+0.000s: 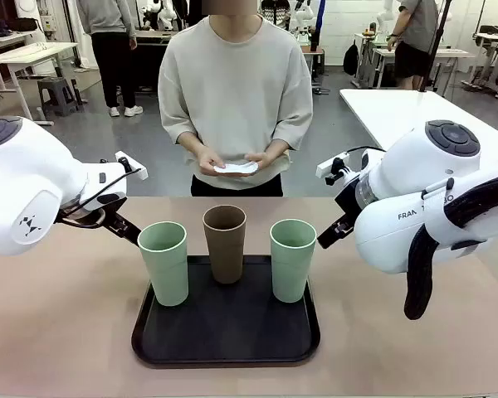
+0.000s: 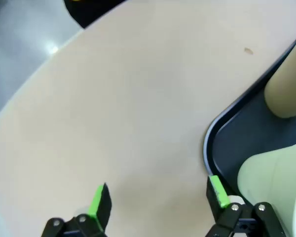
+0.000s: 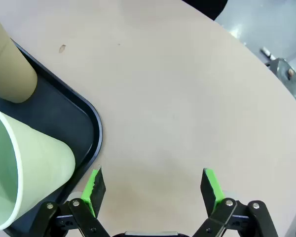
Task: Place coasters on the table and set cups on them.
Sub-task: Pick up one Reusable plastic cup and place it on a coaster set by the human.
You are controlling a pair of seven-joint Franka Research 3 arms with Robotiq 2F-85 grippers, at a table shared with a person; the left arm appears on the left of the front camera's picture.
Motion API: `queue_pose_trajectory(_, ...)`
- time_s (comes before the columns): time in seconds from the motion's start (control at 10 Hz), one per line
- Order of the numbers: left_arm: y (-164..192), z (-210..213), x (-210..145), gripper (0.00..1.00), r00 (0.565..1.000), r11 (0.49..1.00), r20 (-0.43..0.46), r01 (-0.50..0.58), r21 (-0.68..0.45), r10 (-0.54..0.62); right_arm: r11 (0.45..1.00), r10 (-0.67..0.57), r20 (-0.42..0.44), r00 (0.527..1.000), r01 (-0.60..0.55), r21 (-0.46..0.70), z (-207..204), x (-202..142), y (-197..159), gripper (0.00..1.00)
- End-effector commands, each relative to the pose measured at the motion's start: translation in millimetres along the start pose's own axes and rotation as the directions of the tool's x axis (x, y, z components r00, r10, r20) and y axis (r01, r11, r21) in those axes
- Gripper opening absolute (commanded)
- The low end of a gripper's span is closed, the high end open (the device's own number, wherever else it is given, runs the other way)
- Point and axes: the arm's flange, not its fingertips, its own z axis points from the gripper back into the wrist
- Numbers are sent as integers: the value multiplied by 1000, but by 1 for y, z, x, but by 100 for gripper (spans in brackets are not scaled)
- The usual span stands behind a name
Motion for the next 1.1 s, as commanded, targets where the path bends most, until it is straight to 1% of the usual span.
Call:
queue_pose_trajectory(0.0,0,0,0,100,1000,1000,0,0,0,0,1000,0,0,1000,0,0,0,0,0,100)
queue_pose_trajectory(1.0,0,0,0,100,1000,1000,0,0,0,0,1000,0,0,1000,0,0,0,0,0,100)
